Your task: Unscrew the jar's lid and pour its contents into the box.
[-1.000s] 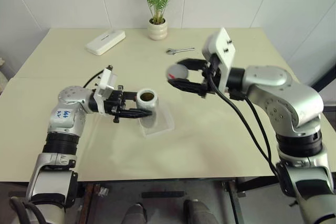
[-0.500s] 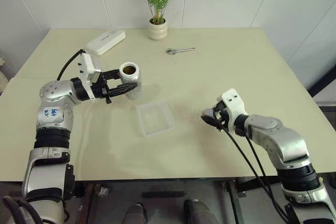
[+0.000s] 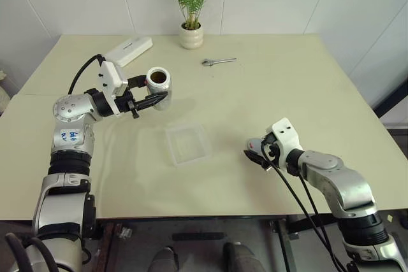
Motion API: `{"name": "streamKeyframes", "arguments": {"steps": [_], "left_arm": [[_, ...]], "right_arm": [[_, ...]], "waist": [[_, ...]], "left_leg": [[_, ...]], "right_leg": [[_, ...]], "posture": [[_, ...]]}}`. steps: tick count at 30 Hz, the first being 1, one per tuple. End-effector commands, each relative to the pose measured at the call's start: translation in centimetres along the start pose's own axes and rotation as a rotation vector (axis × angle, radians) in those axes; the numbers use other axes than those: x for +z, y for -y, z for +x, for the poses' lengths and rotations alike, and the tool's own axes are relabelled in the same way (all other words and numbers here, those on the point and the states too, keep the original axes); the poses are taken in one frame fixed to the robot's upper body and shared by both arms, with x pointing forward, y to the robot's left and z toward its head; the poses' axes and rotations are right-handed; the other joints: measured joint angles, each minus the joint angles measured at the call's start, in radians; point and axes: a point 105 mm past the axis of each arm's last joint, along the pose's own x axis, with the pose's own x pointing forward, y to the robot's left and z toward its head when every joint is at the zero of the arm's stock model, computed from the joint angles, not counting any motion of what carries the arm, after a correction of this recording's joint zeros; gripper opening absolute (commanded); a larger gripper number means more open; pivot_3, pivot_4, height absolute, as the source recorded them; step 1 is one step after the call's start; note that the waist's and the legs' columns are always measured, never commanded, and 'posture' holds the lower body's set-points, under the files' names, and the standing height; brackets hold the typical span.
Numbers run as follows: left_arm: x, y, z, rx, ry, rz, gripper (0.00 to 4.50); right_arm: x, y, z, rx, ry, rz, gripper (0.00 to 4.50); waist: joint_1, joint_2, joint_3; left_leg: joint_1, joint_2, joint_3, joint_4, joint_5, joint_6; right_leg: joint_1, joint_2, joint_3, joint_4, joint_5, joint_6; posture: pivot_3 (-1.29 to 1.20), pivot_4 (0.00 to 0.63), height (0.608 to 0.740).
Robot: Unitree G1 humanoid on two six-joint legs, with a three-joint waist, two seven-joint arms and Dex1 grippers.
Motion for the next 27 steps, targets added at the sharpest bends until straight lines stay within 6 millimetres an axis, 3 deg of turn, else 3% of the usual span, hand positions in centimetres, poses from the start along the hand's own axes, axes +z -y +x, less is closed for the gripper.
{"name": "streamKeyframes", "arguments": {"steps": [1, 4, 8, 11, 15, 18, 21, 27], "left_arm": [[1.8, -1.1, 0.2, 0.0, 0.015, 0.128, 1.97], [1.9, -1.5, 0.6, 0.004, 0.003, 0.175, 1.97], [1.9, -0.4, 1.8, -0.104, -0.019, 0.332, 1.97], [1.7, 0.2, 2.3, -0.171, -0.046, 0.474, 1.97], [0.9, 1.8, 2.6, -0.334, -0.12, 0.726, 1.97], [1.5, 2.8, 3.5, -0.401, -0.075, 0.859, 1.97], [0.9, 4.2, 3.3, -0.532, -0.095, 1.025, 1.97], [1.7, 4.3, 4.5, -0.577, -0.097, 1.346, 1.97]], "right_arm": [[3.3, -0.8, -2.7, 0.077, 0.143, -0.092, 4.49], [5.1, -1.5, -5.1, 0.155, 0.256, -0.146, 4.49], [5.5, -4.7, -9.7, 0.437, 0.35, -0.167, 4.49], [5.9, -4.7, -11.4, 0.487, 0.404, -0.161, 4.49], [5.1, -3.1, -11.8, 0.42, 0.324, -0.187, 4.49], [4.7, -2.4, -11.8, 0.379, 0.306, -0.179, 4.49], [4.5, -2.4, -11.7, 0.352, 0.306, -0.178, 4.49], [4.7, -2.9, -11.0, 0.332, 0.32, -0.164, 4.49]], "waist": [[0.001, 0.0, 0.0], [0.001, 0.0, 0.0], [0.003, 0.0, 0.0], [-0.001, -0.001, 0.0], [-0.001, -0.001, 0.0], [0.001, -0.001, 0.0], [0.002, -0.001, 0.0], [0.002, -0.001, 0.001]], "left_leg": [[0.0, 0.0, 0.0, 0.0, 0.0, 0.0], [0.0, 0.0, 0.0, 0.0, 0.0, 0.0], [0.002, 0.0, 0.0, -0.001, 0.0, 0.0], [0.002, 0.0, 0.0, 0.0, -0.001, -0.001], [0.003, 0.0, 0.002, 0.002, -0.001, -0.001], [0.004, 0.0, 0.002, 0.001, -0.001, -0.001], [0.003, 0.0, 0.002, 0.001, -0.001, -0.001], [0.003, 0.0, 0.003, 0.001, -0.001, -0.001]], "right_leg": [[0.0, 0.0, 0.0, 0.0, 0.0, 0.0], [0.0, 0.0, 0.0, -0.001, 0.0, 0.0], [0.004, 0.0, 0.0, -0.005, 0.001, 0.001], [0.007, 0.0, 0.0, -0.008, 0.002, 0.003], [0.008, 0.0, 0.001, -0.01, 0.004, 0.003], [0.007, 0.0, 0.001, -0.009, 0.003, 0.003], [0.007, 0.0, 0.002, -0.01, 0.004, 0.003], [0.007, 0.0, 0.002, -0.01, 0.004, 0.004]], "posture": [[0.0, 0.15, 0.74], [0.0, 0.15, 0.74], [0.0, 0.15, 0.74], [0.0, 0.15, 0.74], [0.0, 0.15, 0.74], [0.0, 0.15, 0.74], [0.0, 0.15, 0.74], [0.0, 0.15, 0.74]]}}
